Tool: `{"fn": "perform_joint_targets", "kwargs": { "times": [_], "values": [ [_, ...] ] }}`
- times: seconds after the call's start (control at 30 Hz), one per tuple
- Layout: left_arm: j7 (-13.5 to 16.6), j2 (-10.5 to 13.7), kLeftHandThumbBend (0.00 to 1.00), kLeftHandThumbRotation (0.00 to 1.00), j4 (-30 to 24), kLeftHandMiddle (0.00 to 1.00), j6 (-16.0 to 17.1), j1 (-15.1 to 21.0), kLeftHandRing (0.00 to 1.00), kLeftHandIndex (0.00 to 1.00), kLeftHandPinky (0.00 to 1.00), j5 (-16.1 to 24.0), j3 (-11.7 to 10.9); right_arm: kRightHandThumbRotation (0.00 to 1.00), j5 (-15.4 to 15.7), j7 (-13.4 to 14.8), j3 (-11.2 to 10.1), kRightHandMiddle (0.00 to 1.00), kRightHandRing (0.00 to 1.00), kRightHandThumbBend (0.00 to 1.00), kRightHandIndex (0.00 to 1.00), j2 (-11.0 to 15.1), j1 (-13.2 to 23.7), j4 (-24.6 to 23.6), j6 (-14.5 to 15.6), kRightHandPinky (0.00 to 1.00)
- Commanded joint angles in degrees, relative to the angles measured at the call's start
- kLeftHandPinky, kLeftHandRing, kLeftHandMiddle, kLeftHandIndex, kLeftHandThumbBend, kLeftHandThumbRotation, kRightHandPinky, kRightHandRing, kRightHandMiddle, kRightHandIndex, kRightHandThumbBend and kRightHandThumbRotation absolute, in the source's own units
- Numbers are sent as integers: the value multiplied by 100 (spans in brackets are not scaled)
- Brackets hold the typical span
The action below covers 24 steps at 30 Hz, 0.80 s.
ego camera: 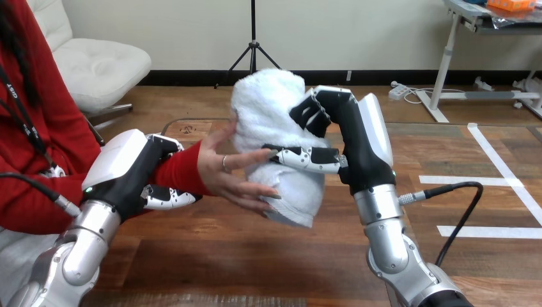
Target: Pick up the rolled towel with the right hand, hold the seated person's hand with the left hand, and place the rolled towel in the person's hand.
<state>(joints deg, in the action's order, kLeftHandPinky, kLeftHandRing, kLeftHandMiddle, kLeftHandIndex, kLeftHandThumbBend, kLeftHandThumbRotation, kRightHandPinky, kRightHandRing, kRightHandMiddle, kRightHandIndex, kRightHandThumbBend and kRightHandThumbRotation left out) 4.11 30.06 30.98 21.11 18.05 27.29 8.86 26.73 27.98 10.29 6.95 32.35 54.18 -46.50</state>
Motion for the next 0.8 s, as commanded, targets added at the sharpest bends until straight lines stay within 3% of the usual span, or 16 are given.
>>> {"fn": "perform_joint_targets", "kwargs": {
  "times": [0.0,0.77],
  "values": [
    [80,-243,45,0,-368,36,22,825,28,39,23,-345,-262,0,-66,-22,-13,32,25,77,36,-43,525,-521,-309,21],
    [139,-407,45,0,-120,35,56,1123,28,40,22,-382,-275,0,-265,-416,19,32,25,76,36,-173,393,-902,-405,20]
  ]
}}
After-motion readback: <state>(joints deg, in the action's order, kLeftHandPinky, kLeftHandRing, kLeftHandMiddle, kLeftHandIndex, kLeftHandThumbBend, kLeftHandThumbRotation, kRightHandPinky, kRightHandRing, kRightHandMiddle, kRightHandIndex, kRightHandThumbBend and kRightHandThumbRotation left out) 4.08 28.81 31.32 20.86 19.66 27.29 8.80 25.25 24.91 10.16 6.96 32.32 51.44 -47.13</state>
